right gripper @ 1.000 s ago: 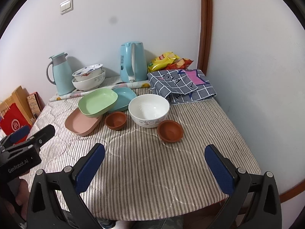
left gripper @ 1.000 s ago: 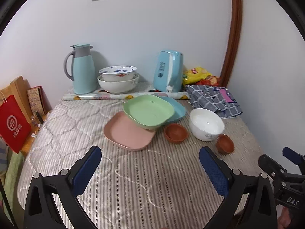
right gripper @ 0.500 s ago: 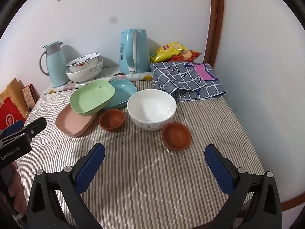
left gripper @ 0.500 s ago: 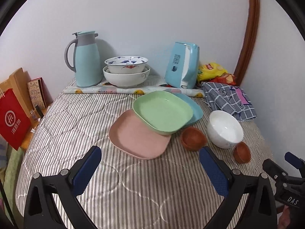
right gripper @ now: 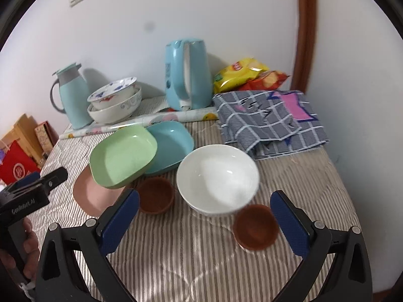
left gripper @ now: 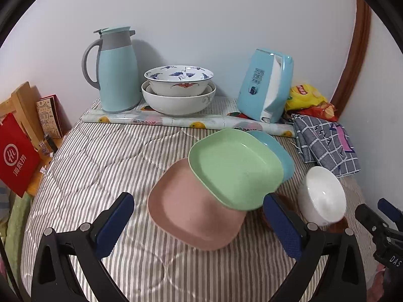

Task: Organize plates and bowls
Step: 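Move both tools forward toward the green square plate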

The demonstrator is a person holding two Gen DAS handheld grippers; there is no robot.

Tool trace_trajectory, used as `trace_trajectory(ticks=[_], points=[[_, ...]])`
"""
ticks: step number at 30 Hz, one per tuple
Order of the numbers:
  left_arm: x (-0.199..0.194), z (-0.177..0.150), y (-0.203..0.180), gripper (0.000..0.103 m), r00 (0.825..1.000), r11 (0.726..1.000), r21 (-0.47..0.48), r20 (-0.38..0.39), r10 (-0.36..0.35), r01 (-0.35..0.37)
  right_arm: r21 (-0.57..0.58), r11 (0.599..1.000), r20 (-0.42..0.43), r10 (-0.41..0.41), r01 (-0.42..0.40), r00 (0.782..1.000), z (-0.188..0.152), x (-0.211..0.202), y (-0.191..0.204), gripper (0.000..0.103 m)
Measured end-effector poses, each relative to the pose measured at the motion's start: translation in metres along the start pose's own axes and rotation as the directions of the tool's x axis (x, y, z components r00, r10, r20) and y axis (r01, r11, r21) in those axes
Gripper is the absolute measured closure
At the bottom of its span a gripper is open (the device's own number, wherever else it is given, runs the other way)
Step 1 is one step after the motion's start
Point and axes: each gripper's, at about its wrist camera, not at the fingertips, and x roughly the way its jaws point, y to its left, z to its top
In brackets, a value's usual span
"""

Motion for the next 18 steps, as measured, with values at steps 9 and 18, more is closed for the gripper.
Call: trace_trajectory(ticks=[9,18], points=[[0.031,0.017,0.010,0.011,0.997,0.997,-0.057,-0.051,-0.055,0.052,-0.097,0.995,-0.066,-0.008,0.002,0.998,0.026,0.041,0.026,0.002],[0.065,0.028,0.012,0.033,0.995,0.999,-0.036,-0.089,-0.034,0.031,-0.100,0.993,-0.089,0.060,-0.068,0.994,0.052,0.081,0.045,0.027]])
